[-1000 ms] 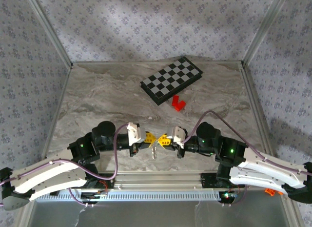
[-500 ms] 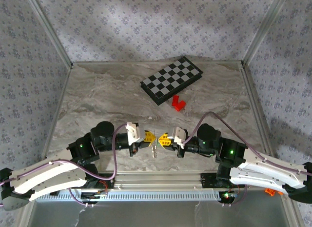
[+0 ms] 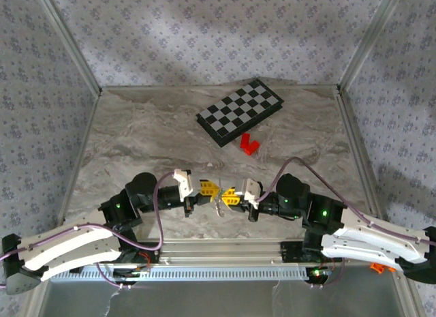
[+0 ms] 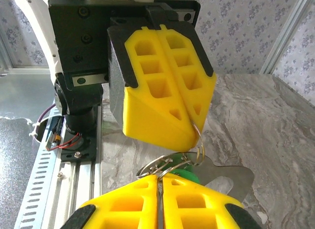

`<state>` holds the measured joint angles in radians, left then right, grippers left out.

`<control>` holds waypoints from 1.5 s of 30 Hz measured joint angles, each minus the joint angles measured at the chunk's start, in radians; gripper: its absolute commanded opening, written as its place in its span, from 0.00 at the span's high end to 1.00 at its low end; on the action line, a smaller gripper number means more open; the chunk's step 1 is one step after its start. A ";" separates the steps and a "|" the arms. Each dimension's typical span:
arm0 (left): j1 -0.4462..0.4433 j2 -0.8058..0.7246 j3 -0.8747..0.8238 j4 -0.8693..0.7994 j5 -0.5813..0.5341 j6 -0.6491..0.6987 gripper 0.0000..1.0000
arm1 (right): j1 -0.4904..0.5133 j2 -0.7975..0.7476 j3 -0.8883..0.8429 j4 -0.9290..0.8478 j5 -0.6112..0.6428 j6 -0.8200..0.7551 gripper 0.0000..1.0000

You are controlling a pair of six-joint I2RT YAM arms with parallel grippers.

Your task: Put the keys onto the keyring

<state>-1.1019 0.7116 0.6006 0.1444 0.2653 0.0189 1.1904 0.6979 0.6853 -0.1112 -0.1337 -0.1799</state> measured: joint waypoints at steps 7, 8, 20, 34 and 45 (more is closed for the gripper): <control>0.000 -0.054 -0.019 0.043 0.020 -0.014 1.00 | 0.008 -0.057 0.000 -0.002 -0.001 0.020 0.74; 0.000 -0.062 -0.022 0.047 0.025 -0.016 1.00 | 0.010 -0.064 0.000 -0.002 -0.004 0.024 0.73; 0.000 -0.125 -0.049 0.085 0.118 -0.040 1.00 | 0.019 -0.031 0.061 0.021 -0.023 0.066 0.69; 0.000 -0.148 -0.049 0.076 0.150 -0.047 1.00 | 0.025 0.045 0.095 0.069 -0.100 0.114 0.71; 0.000 -0.167 -0.049 0.021 0.146 -0.046 1.00 | 0.026 0.074 0.095 0.126 -0.126 0.144 0.76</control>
<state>-1.1019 0.5442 0.5514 0.1658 0.4114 -0.0269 1.2163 0.7715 0.7803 0.0147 -0.2592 -0.0357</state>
